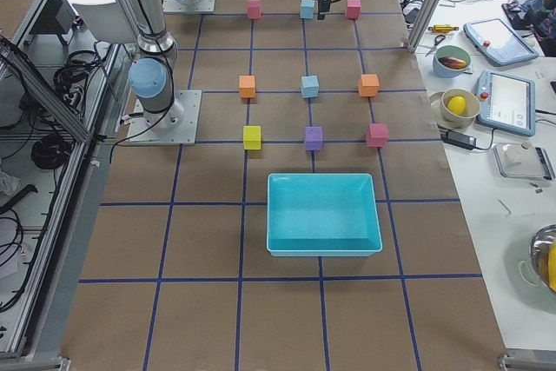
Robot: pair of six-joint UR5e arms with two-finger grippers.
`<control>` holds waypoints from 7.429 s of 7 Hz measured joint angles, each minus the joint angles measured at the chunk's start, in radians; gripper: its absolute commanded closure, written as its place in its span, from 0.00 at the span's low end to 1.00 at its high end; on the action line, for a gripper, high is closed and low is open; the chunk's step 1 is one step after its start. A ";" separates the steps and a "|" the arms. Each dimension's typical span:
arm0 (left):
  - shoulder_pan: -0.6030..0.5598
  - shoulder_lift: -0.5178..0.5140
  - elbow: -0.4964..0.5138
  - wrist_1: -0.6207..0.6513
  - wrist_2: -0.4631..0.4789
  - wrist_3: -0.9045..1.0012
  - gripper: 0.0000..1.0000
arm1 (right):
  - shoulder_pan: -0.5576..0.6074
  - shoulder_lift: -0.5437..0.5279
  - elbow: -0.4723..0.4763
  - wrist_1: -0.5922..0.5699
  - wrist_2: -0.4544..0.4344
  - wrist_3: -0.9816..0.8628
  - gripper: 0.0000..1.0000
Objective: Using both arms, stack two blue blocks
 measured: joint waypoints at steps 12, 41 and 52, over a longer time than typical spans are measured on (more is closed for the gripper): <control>0.003 -0.010 -0.001 -0.001 0.004 -0.002 0.00 | 0.042 0.258 0.421 -0.615 -0.034 0.020 0.75; -0.182 -0.624 0.343 0.278 -0.104 -0.346 0.89 | 0.087 -0.093 0.156 -0.195 -0.083 0.080 0.00; -0.283 -0.822 0.561 0.314 -0.077 -0.464 0.39 | 0.087 -0.092 0.172 -0.200 -0.082 0.172 0.00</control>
